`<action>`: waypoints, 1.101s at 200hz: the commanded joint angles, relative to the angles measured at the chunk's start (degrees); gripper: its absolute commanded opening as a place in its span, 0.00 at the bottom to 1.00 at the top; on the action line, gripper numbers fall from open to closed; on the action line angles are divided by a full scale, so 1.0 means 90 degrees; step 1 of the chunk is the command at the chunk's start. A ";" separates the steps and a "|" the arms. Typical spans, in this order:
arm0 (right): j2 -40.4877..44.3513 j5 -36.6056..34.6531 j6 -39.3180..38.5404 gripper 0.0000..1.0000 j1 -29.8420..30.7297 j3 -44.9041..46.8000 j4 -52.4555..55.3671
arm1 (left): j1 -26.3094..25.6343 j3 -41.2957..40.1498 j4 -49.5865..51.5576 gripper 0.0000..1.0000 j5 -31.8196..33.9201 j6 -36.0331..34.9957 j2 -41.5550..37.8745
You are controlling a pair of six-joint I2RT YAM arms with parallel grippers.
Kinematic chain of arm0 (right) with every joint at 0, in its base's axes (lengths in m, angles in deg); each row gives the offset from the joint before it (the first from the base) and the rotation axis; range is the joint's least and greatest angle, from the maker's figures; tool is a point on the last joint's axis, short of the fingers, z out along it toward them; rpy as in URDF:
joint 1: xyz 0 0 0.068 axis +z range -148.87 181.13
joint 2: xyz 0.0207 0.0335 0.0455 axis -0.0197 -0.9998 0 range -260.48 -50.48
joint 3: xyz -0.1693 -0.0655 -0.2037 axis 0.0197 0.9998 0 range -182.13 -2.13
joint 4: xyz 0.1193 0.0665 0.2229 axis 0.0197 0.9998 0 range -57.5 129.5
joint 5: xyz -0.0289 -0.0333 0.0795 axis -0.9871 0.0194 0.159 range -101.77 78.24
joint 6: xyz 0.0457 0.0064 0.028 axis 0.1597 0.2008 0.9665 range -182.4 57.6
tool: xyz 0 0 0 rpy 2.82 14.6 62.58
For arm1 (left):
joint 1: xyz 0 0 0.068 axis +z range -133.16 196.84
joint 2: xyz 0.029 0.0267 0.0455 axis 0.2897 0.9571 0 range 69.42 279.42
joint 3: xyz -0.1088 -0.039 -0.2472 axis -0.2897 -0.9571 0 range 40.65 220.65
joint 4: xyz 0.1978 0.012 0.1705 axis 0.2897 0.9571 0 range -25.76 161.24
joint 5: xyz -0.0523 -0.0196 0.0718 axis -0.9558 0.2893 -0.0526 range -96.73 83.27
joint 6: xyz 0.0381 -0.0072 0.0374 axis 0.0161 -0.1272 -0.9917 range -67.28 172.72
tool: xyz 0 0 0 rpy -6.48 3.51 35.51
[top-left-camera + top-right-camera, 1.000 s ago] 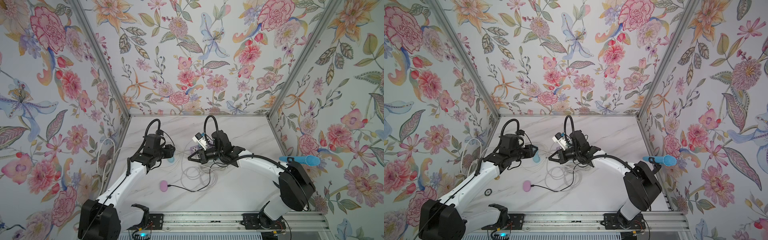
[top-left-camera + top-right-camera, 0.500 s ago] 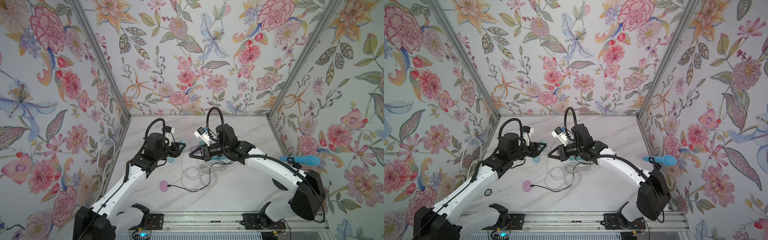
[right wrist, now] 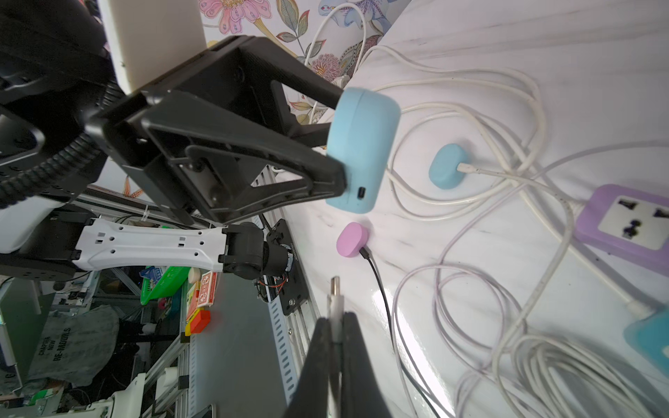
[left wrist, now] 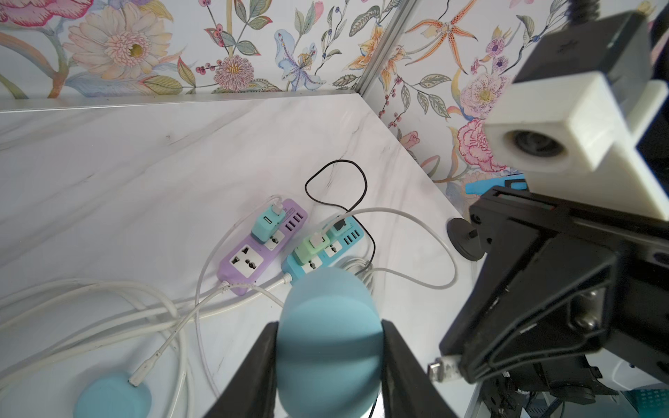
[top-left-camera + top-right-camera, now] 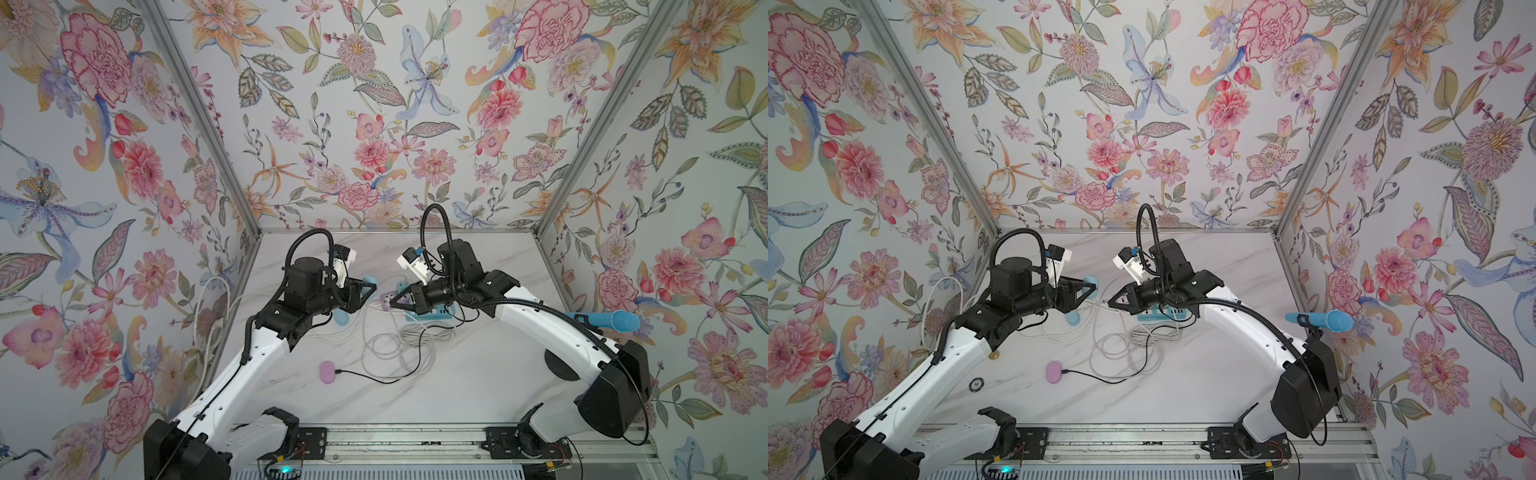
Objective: Charge the bluetooth headset
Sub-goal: Insert the charging cable into the bluetooth headset.
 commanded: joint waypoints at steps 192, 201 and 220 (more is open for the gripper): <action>-0.0793 -0.0247 -0.0602 0.00 0.0013 -0.1173 0.0507 | -0.0027 -0.0146 -0.0146 0.19 -0.0291 0.0031 -0.0221; -0.0813 -0.0237 -0.0602 0.00 0.0003 -0.1191 0.0506 | -0.0027 -0.0152 -0.0152 0.18 -0.0287 0.0031 -0.0221; -0.0811 -0.0198 -0.0602 0.00 0.0002 -0.1217 0.0501 | -0.0028 -0.0153 -0.0135 0.18 -0.0267 0.0031 -0.0217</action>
